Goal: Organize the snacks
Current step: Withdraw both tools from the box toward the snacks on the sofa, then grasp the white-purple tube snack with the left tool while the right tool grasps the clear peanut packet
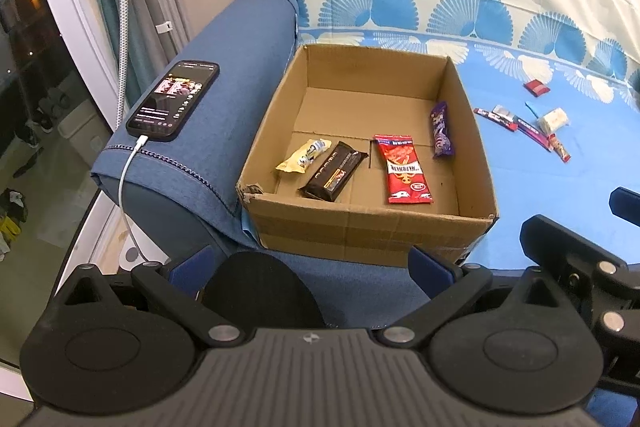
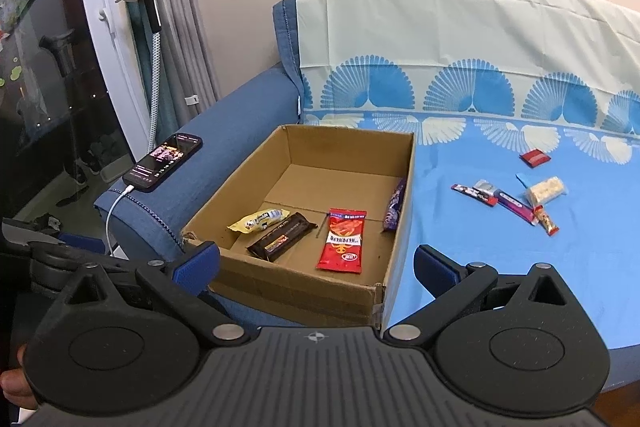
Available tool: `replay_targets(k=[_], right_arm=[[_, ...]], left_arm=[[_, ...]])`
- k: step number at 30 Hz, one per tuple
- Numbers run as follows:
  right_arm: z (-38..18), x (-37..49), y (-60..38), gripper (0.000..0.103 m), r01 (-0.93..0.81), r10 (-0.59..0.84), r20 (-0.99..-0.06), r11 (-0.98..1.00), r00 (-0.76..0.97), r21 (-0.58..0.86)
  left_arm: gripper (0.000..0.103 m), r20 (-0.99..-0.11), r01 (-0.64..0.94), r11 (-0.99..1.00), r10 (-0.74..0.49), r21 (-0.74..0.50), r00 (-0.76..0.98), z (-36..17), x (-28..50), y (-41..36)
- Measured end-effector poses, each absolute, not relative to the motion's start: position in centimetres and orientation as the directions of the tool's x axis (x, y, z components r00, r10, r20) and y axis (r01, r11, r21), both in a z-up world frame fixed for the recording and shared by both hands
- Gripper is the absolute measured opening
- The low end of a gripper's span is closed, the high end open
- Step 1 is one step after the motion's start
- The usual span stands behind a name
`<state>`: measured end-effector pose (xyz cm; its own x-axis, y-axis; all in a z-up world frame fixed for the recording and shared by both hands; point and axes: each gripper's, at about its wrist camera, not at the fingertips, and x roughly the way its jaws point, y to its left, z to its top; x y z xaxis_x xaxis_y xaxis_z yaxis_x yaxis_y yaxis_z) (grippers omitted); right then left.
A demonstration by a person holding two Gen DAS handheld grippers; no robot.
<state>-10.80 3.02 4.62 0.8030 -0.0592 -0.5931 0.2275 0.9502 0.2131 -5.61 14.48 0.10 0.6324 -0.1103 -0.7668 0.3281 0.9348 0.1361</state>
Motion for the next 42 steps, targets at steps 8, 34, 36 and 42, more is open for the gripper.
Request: replay_targets(k=[8, 34, 36, 42], right_arm=[[3.6, -10.1, 2.1, 0.102, 0.234, -0.046, -0.609, 0.944, 0.792, 0.234], [-8.4, -2.6, -31.5, 0.102, 0.762, -0.368, -0.713, 0.539, 0.597, 0.359], [-11.0, 0.5, -35.3, 0.102, 0.797, -0.369, -0.746, 0.492, 0.554, 0.349], [-18.7, 8.5, -42.8, 0.101, 0.830, -0.299, -0.821, 0.453, 0.487, 0.327]], left_arm=[[0.103, -0.780, 0.331, 0.930, -0.088, 0.159, 0.620, -0.4, -4.7, 13.3], [0.103, -0.869, 0.433, 0.888, -0.085, 0.156, 0.488, -2.6, 6.2, -5.5], [0.103, -0.875, 0.446, 0.882, -0.088, 0.153, 0.475, -3.4, 7.3, -7.6], [0.103, -0.894, 0.483, 0.863, -0.095, 0.145, 0.438, -6.1, 10.2, -13.9]])
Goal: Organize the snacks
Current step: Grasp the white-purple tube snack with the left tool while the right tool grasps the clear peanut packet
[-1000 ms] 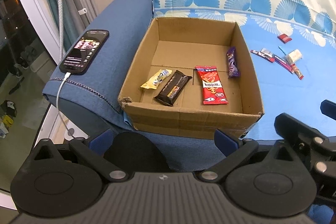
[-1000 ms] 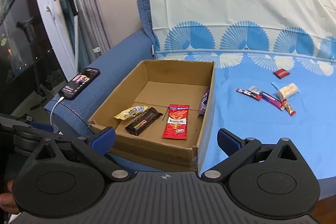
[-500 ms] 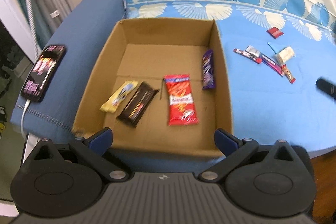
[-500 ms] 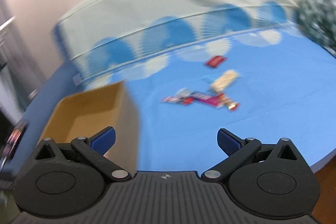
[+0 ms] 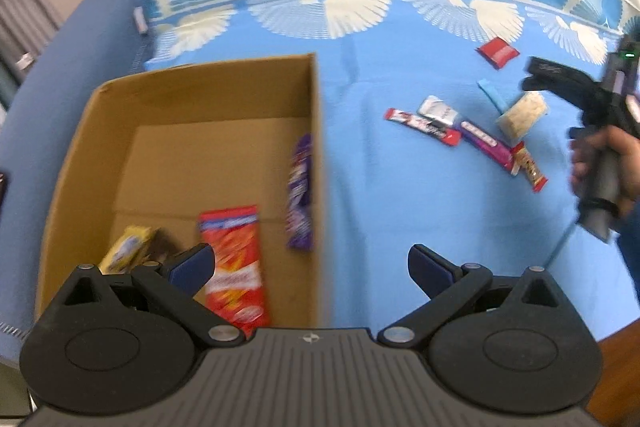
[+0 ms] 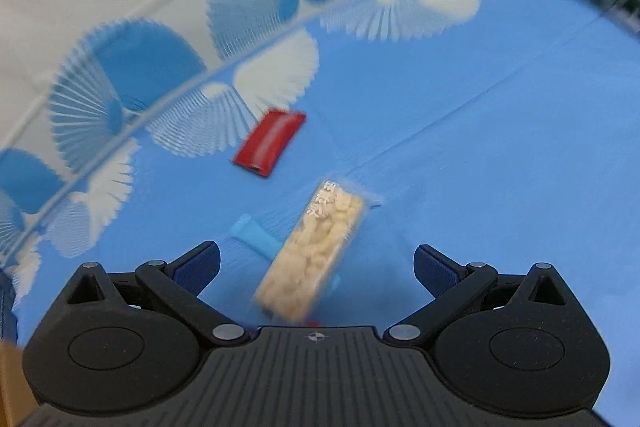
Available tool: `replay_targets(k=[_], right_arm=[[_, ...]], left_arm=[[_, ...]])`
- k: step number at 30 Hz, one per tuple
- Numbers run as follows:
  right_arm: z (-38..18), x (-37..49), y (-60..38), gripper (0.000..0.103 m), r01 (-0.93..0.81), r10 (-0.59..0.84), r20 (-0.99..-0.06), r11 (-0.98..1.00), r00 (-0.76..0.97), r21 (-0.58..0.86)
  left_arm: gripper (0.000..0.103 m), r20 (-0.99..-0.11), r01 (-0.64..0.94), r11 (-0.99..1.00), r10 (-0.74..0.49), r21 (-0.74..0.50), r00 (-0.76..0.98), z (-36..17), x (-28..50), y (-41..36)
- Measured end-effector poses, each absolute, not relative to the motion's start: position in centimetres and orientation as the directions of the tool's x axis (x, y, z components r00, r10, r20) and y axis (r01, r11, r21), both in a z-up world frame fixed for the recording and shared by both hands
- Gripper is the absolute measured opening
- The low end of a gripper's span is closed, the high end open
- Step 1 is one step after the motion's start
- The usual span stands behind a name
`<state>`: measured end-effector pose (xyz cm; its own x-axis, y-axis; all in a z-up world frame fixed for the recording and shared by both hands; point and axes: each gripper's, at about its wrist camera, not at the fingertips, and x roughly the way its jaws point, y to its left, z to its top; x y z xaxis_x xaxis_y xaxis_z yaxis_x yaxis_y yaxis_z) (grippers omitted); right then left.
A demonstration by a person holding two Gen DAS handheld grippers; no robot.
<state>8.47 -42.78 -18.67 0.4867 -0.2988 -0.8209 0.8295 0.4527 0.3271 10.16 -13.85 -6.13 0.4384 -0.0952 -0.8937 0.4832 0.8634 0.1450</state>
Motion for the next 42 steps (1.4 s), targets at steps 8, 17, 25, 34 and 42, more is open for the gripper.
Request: replay_targets(k=[8, 17, 25, 34, 42], right_arm=[[-22.1, 6.9, -45.8, 0.047, 0.828, -0.298, -0.837, 0.485, 0.459, 0.282], [-22.7, -1.7, -49.9, 0.068, 0.856, -0.330, -0.856, 0.471, 0.398, 0.216], [-23.6, -0.1, -49.4, 0.095, 0.790, -0.359, -0.843, 0.602, 0.400, 0.118], [-22.6, -1.0, -46.9, 0.038, 0.720, -0.375, -0.823, 0.692, 0.427, 0.058], [-19.9, -5.6, -42.7, 0.038, 0.743, -0.357, -0.810, 0.655, 0.464, 0.137]], left_arm=[[0.103, -0.934, 0.464, 0.885, -0.195, -0.037, 0.299, -10.1, 13.1, -23.4], [0.103, -0.969, 0.298, 0.946, -0.185, -0.129, 0.166, -18.2, 17.5, -33.3], [0.103, -0.987, 0.137, 0.986, -0.110, -0.093, 0.119, -22.9, 20.5, -36.6], [0.023, -0.981, 0.268, 0.956, -0.157, -0.122, 0.112, -21.2, 19.1, -34.4], [0.019, -0.970, 0.405, 0.903, -0.209, -0.144, 0.121, -18.5, 14.3, -27.2]])
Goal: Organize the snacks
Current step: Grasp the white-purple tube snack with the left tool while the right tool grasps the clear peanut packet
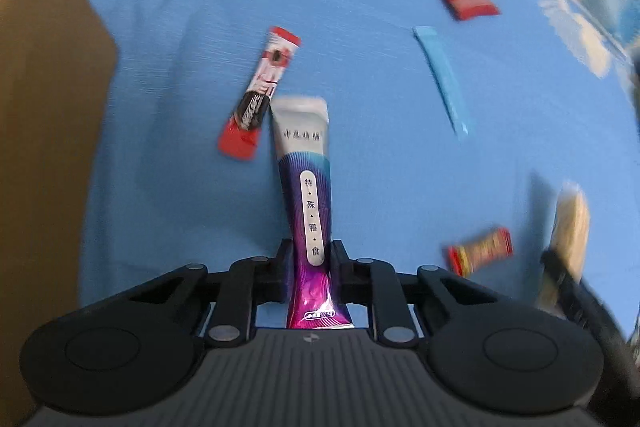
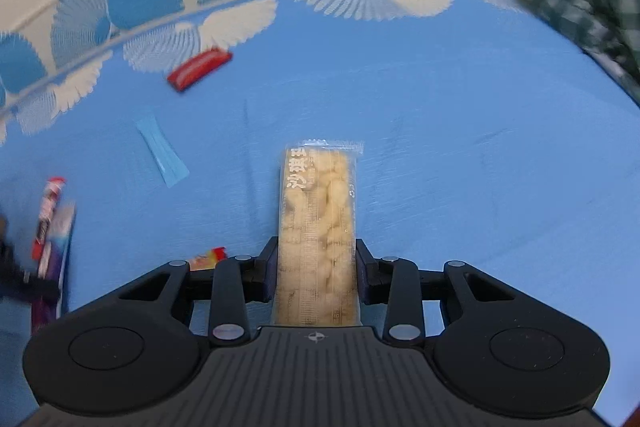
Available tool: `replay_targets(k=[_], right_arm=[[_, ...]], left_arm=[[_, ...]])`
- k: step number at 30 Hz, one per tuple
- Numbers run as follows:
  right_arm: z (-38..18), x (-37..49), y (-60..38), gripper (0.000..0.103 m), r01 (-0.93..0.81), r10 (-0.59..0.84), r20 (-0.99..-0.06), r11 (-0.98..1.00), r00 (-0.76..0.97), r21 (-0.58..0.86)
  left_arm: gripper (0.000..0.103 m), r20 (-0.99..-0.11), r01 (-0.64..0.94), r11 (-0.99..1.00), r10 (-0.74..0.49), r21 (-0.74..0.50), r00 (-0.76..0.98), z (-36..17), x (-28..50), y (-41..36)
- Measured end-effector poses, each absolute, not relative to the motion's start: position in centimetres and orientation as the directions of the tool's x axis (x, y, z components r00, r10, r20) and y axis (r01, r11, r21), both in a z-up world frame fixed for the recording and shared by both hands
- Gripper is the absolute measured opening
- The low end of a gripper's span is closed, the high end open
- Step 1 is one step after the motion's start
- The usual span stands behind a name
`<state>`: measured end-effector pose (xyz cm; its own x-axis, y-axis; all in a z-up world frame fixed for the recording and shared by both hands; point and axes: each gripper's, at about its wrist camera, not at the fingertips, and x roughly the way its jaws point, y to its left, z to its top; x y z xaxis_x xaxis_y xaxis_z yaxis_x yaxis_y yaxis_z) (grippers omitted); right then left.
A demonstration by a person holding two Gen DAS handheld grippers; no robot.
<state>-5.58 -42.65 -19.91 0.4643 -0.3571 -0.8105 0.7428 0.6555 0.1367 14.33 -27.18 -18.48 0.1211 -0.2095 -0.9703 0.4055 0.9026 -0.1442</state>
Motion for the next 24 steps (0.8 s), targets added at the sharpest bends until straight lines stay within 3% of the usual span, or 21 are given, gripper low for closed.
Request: replay_targets(k=[7, 15, 16, 19, 20, 21, 23, 24], right_arm=[[-15.6, -7.5, -40.0, 0.038, 0.763, -0.379, -0.769, 0.611, 0.516, 0.211], [-19.1, -8.3, -38.1, 0.038, 0.805, -0.333, -0.864, 0.580, 0.377, 0.128], [-19.9, -8.5, -38.2, 0.038, 0.813, -0.328, -0.876, 0.572, 0.354, 0.114], [-20.8, -8.6, -38.3, 0.040, 0.815, -0.344, -0.875, 0.573, 0.341, 0.093], [-20.8, -8.4, -38.3, 0.041, 0.811, -0.346, -0.874, 0.578, 0.343, 0.089], [-20.9, -8.2, -38.4, 0.047, 0.810, -0.347, -0.873, 0.580, 0.342, 0.087], [-21.0, -7.7, -38.6, 0.051, 0.803, -0.350, -0.872, 0.591, 0.343, 0.079], [-21.2, -7.4, -38.6, 0.052, 0.799, -0.359, -0.870, 0.598, 0.339, 0.064]], left_arm=[[0.018, -0.951, 0.463, 0.871, -0.266, -0.165, 0.161, -14.5, 12.3, -23.6], [0.021, -0.984, 0.469, 0.876, -0.166, -0.114, 0.071, -20.8, 13.9, -23.9], [0.024, -0.985, 0.464, 0.879, -0.161, -0.112, 0.067, -21.3, 14.3, -24.0], [0.054, -0.983, 0.472, 0.870, -0.181, -0.141, 0.040, -21.8, 15.1, -25.0], [0.069, -0.982, 0.472, 0.869, -0.188, -0.149, 0.036, -21.8, 15.3, -25.5], [0.080, -0.982, 0.476, 0.868, -0.182, -0.141, 0.040, -21.9, 15.3, -25.9], [0.082, -0.987, 0.503, 0.861, -0.139, -0.081, 0.079, -22.2, 15.2, -27.0], [0.076, -0.989, 0.519, 0.853, -0.116, -0.049, 0.097, -22.6, 14.9, -27.1]])
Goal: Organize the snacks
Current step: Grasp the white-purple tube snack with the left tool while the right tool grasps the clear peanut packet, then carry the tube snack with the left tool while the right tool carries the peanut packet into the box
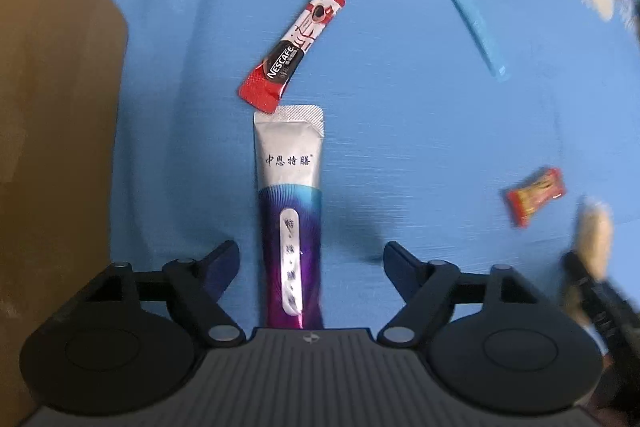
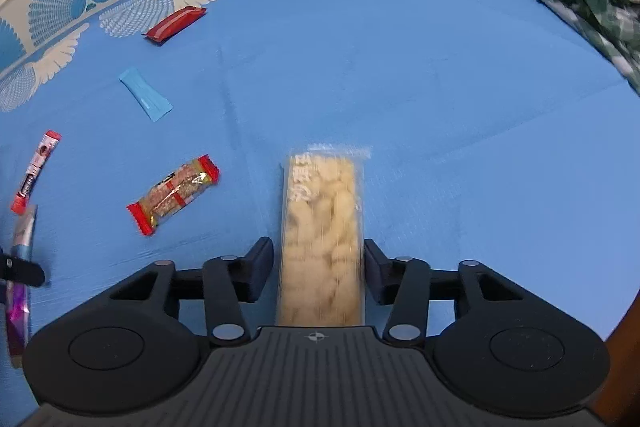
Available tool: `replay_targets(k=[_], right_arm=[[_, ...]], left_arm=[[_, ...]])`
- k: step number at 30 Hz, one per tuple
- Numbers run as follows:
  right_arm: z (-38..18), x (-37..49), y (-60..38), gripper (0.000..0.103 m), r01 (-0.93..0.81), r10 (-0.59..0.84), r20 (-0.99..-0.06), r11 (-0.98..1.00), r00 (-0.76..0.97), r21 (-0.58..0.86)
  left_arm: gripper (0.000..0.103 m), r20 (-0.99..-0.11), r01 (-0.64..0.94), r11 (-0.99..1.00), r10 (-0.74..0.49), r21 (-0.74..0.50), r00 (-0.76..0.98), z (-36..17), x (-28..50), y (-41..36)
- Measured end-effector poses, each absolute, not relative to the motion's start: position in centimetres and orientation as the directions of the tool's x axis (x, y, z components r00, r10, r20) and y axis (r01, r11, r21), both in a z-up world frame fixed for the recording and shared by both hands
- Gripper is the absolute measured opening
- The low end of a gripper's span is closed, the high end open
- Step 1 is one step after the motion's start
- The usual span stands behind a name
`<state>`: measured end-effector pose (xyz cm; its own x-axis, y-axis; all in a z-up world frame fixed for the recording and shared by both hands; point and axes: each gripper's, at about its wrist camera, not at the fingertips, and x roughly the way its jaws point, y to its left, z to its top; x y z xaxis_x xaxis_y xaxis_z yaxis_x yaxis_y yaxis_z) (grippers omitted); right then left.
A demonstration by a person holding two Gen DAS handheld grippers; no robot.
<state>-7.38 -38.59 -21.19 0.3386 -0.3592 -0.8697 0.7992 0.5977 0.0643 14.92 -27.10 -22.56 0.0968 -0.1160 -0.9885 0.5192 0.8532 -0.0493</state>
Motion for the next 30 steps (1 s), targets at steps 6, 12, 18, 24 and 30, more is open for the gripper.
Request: replay_targets(k=[6, 12, 18, 24, 30], right_arm=[[-21.0, -6.9, -37.9, 0.038, 0.779, -0.369, -0.861, 0.625, 0.351, 0.049], [-16.0, -8.9, -34.5, 0.038, 0.774, -0.356, -0.817, 0.612, 0.454, 0.162], [-8.6, -10.1, -26.0, 0.038, 0.640, -0.256, -0.751, 0.718, 0.609, 0.274], [-3.5, -10.8, -16.0, 0.038, 0.475, -0.106, -0.693, 0.800, 0.713, 0.366], [-0.5, -10.8, -7.7, 0.038, 0.310, 0.037, -0.667, 0.866, 0.744, 0.393]], left_arm=[[0.017, -0.971, 0.562, 0.826, -0.164, -0.040, 0.172, -19.9, 12.9, -26.5], [0.017, -0.928, 0.616, 0.779, -0.306, -0.117, 0.212, -13.0, 8.7, -22.4], [0.017, -0.882, 0.637, 0.756, -0.395, -0.153, 0.257, -5.8, 3.9, -14.9], [0.017, -0.853, 0.592, 0.801, -0.366, -0.086, 0.372, -1.7, 0.5, -4.3], [0.017, -0.829, 0.502, 0.865, -0.296, -0.022, 0.474, 0.1, -2.8, 6.3]])
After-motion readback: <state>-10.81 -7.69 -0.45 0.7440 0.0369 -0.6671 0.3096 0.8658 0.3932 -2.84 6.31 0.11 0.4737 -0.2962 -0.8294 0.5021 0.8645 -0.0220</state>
